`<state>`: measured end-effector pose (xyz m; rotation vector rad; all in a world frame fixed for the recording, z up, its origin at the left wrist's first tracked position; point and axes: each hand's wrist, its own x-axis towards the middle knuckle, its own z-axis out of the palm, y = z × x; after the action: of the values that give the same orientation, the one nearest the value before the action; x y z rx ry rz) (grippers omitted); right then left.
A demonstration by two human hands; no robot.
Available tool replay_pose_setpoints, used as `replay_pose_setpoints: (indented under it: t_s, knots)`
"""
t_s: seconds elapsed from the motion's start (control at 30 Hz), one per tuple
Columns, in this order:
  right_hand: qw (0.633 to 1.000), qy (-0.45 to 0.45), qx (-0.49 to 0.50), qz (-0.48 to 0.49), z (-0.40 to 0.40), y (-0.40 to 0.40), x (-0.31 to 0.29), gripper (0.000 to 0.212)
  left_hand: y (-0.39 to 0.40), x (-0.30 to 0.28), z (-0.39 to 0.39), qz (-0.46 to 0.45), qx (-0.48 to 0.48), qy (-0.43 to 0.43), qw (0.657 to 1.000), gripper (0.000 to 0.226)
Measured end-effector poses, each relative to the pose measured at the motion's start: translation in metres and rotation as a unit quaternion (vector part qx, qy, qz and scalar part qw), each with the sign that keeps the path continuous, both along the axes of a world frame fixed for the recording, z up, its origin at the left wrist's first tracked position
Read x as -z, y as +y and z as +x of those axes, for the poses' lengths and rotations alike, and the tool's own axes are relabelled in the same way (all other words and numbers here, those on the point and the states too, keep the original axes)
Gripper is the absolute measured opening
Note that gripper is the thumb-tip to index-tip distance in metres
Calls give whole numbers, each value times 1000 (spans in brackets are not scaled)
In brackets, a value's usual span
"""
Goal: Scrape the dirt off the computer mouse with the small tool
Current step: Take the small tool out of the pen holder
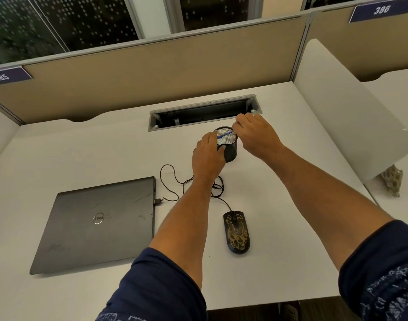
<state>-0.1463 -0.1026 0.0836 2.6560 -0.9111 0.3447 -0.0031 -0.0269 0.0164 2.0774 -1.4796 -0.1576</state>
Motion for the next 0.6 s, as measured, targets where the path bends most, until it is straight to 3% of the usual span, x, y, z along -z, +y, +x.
replay_pose_setpoints:
  t_s: [0.33,0.47,0.6]
  knots:
    - [995,-92,-7,-22,-34,25,8,17,18,-20,-10,-13,41,-48,998,30]
    - [995,-98,6,26,-37,35,18,22,25,-16,-15,5,31,22,999,24]
    - [996,-40,41,71,-32,44,34,33,34,-10,-19,29,29,113,993,21]
